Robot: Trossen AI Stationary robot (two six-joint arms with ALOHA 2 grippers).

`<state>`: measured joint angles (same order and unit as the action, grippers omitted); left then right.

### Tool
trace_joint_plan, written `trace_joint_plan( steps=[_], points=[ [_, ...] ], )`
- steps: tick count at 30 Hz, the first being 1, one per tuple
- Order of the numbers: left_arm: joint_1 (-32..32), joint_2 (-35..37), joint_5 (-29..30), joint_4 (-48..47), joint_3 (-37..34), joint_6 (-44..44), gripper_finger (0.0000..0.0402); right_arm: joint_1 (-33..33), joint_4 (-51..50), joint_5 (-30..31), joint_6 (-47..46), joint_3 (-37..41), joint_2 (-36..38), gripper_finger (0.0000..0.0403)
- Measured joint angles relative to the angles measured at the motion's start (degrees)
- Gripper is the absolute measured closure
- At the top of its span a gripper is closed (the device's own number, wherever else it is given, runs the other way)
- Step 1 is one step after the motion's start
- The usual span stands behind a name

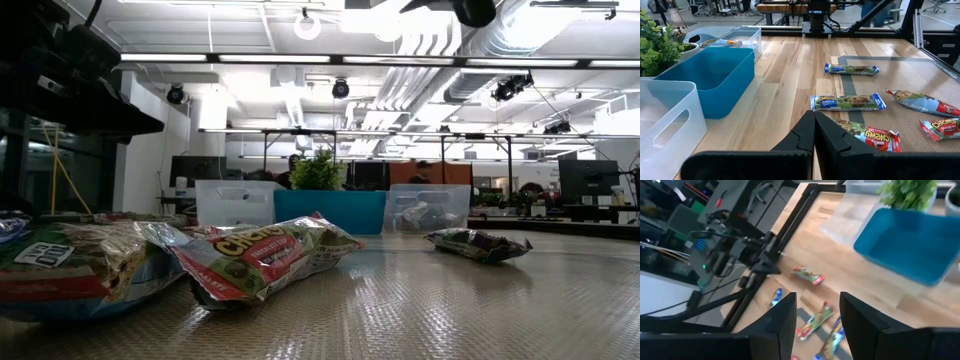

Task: Pick and place Granola Bars by type
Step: Put the blue granola bar into the blue bin

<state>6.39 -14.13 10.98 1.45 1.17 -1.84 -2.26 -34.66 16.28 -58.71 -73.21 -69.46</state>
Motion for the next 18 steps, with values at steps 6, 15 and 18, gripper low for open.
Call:
trace_joint_plan(
  steps=[6,15,18],
  points=[
    [0.0,0.0,0.0,0.0,0.0,0.0,0.0400,-8.1,0.5,4.9,-8.9,0.0,-3.3,0.0270],
    [0.0,0.0,0.0,0.0,0.0,0.0,0.0400,-13.8,9.6,3.3,-17.0,0.0,-15.2,0.0270],
    [0.0,0.0,0.0,0.0,0.0,0.0,0.0400,-14.4,12.5,0.6,-18.8,-0.5,-19.5,0.0270]
  ],
)
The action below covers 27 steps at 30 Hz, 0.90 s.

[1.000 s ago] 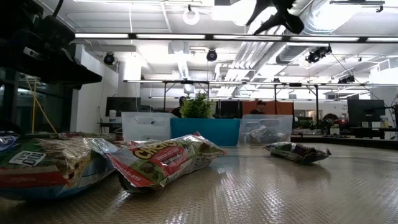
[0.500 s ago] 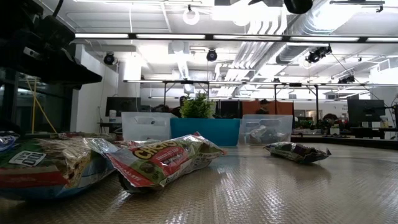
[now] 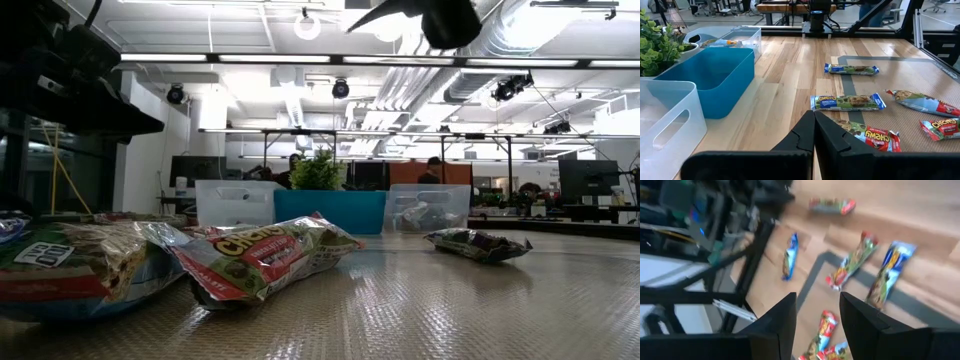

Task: Pick and place Granola Bars by type
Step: Put the blue granola bar into the blue bin

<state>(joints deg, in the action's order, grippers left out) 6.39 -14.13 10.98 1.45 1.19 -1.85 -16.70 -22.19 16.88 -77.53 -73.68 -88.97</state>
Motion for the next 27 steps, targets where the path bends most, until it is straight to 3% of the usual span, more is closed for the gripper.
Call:
trace_joint_plan(
  steps=[5,8,18,22,27],
  points=[
    [0.0,0.0,0.0,0.0,0.0,0.0,0.0400,-0.4,-0.4,-4.0,1.1,-5.9,-7.1,0.0270],
    [0.0,0.0,0.0,0.0,0.0,0.0,0.0400,-0.3,-6.8,-5.2,1.5,-11.8,-10.9,0.0270],
    [0.0,0.0,0.0,0.0,0.0,0.0,0.0400,-1.1,-52.6,-6.7,-13.7,-34.3,-22.3,0.0286],
    [0.0,0.0,0.0,0.0,0.0,0.0,0.0400,-2.4,-57.3,-7.7,-18.4,-34.0,-24.0,0.0288],
    [0.0,0.0,0.0,0.0,0.0,0.0,0.0400,-4.7,-52.9,-10.2,-23.1,-27.8,-24.3,0.0266]
  ],
)
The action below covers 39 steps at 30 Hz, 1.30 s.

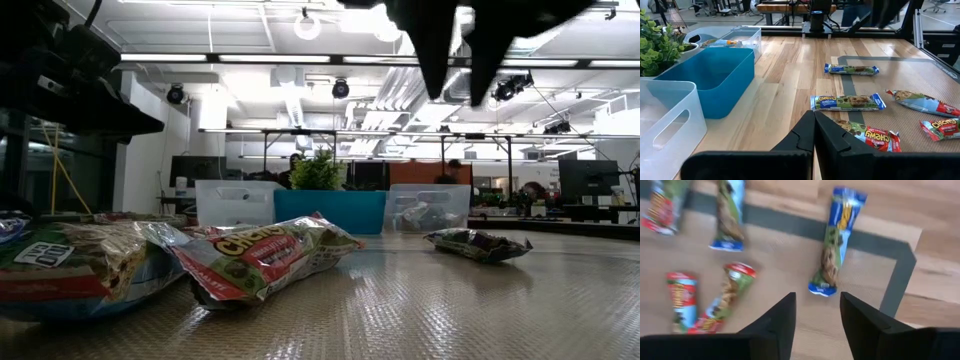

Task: Pick and place Granola Bars by type
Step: Put the blue granola bar into the blue bin

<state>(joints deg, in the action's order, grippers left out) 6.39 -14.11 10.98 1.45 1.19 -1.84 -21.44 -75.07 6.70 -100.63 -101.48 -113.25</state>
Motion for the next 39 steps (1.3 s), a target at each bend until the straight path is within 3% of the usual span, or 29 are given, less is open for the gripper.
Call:
trace_joint_plan(
  steps=[14,39],
  points=[
    [0.0,0.0,0.0,0.0,0.0,0.0,0.0400,-0.5,19.4,-4.1,-4.0,17.6,0.0,0.0186],
    [0.0,0.0,0.0,0.0,0.0,0.0,0.0400,5.7,25.1,-5.3,1.4,25.6,0.0,0.0202]
  ],
)
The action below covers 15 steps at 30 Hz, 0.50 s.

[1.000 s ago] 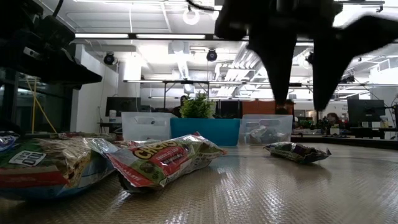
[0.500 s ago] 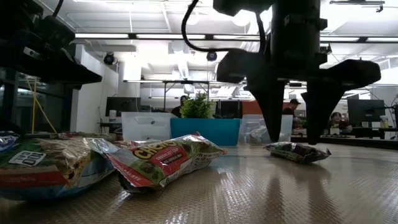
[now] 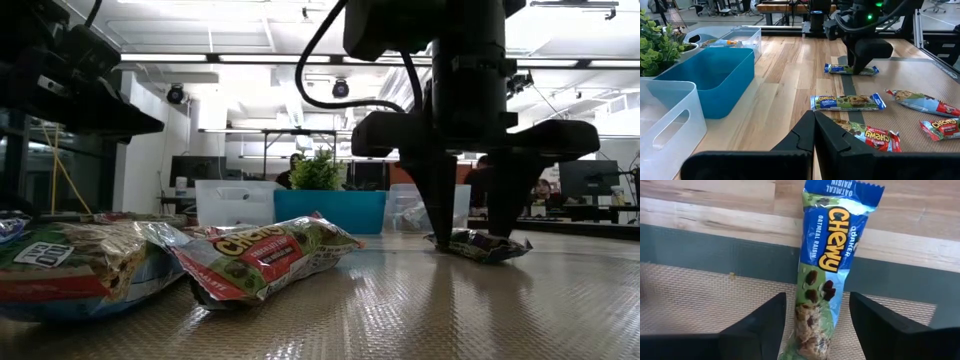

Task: Pick and place Granola Bars by type
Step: Put the blue granola bar into the blue bin

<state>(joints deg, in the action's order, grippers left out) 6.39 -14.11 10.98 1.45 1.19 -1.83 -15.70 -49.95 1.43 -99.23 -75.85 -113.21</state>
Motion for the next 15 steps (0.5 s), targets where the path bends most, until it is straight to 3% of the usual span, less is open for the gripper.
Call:
trace_joint_plan(
  steps=[15],
  points=[
    [0.0,0.0,0.0,0.0,0.0,0.0,0.0400,0.0,0.7,-0.6,0.5,0.0,-0.3,0.0229]
  ],
)
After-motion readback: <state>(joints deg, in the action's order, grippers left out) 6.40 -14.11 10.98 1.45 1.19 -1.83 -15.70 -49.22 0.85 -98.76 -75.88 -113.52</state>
